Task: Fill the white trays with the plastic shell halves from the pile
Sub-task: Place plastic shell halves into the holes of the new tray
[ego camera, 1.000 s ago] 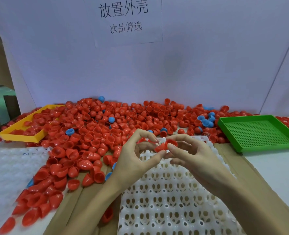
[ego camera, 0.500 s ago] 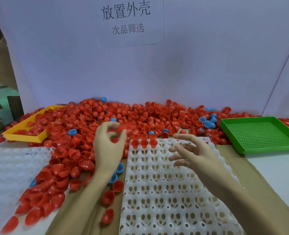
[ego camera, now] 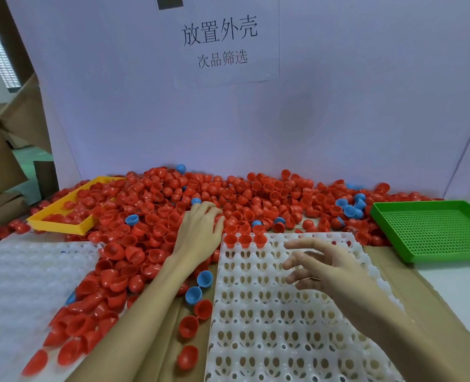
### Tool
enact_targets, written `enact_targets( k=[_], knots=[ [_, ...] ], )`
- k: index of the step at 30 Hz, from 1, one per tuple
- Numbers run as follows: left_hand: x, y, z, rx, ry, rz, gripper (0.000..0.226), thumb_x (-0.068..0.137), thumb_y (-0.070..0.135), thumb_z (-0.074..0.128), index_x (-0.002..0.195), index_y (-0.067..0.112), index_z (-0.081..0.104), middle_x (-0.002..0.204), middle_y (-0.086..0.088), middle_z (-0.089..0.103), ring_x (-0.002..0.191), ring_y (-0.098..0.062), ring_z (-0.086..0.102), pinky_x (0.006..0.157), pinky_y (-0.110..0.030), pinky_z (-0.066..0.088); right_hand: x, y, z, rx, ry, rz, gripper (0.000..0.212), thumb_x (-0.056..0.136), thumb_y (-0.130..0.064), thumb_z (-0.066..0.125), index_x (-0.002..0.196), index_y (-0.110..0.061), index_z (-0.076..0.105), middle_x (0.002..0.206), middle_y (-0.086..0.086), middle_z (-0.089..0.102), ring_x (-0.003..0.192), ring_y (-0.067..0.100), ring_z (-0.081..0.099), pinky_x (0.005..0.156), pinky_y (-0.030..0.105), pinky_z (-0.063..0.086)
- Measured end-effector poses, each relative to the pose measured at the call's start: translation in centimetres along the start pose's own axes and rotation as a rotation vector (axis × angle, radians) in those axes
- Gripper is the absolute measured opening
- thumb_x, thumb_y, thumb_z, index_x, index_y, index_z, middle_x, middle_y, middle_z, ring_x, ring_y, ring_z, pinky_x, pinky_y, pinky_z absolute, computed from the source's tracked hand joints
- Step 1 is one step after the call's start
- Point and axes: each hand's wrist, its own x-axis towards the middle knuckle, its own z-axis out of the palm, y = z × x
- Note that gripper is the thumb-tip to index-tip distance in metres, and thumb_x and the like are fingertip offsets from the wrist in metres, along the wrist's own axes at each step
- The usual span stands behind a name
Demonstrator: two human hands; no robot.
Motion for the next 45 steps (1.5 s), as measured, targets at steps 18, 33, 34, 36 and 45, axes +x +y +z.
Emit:
enact_targets(
  k=[18, 33, 34, 36, 45],
  knots=[
    [4.9, -0.2, 2.8, 0.379, -0.477, -0.217, 0.067, 0.108, 0.059, 0.027, 0.145, 0.009, 0.049, 0.152, -0.022, 0.038, 0.139, -0.037, 0.039, 0.118, -0.048, 0.032, -0.3, -1.1, -1.0, -0.008, 0.018, 0.022, 0.021, 0.108, -0.013, 0.055, 0.109, -0.014, 0.076, 0.09, 0.013, 0.077, 0.08, 0.026, 0.075, 0.077, 0.034, 0.061],
    [0.3, -0.8, -0.4, -0.504, 0.117, -0.201, 0.01, 0.105, 0.024, 0.061, 0.11, 0.023, 0.07, 0.102, 0.017, 0.072, 0.098, 0.006, 0.066, 0.091, -0.022, 0.054, -0.2, -1.2, -1.2, -0.017, 0.028, 0.017, 0.023, 0.109, -0.011, 0.053, 0.11, -0.01, 0.075, 0.089, 0.013, 0.078, 0.077, 0.023, 0.075, 0.075, 0.033, 0.061],
    [0.0, -0.6, -0.7, -0.574, 0.126, -0.231, 0.01, 0.106, 0.025, 0.061, 0.111, 0.024, 0.069, 0.105, 0.018, 0.071, 0.101, 0.008, 0.065, 0.093, -0.019, 0.053, -0.2, -1.2, -1.2, -0.02, 0.026, 0.017, 0.023, 0.109, -0.011, 0.053, 0.11, -0.01, 0.075, 0.089, 0.014, 0.078, 0.077, 0.023, 0.075, 0.075, 0.033, 0.061],
    [-0.9, 0.1, -1.5, -0.672, 0.143, -0.266, 0.012, 0.106, 0.026, 0.06, 0.113, 0.024, 0.069, 0.108, 0.015, 0.073, 0.106, 0.005, 0.066, 0.096, -0.016, 0.051, -0.2, -1.1, -1.2, -0.022, 0.023, 0.019, 0.023, 0.109, -0.011, 0.052, 0.11, -0.011, 0.076, 0.09, 0.014, 0.078, 0.078, 0.023, 0.075, 0.075, 0.033, 0.061],
    [-5.3, 5.3, -5.7, -1.579, -0.197, -0.427, 0.028, 0.104, 0.026, 0.06, 0.12, 0.009, 0.076, 0.125, -0.019, 0.073, 0.118, -0.031, 0.071, 0.095, -0.029, 0.059, -0.9, -1.3, 0.1, -0.086, -0.01, -0.111, 0.018, 0.102, -0.022, 0.065, 0.116, -0.029, 0.073, 0.103, 0.006, 0.078, 0.088, 0.022, 0.078, 0.074, 0.03, 0.062]
  ],
)
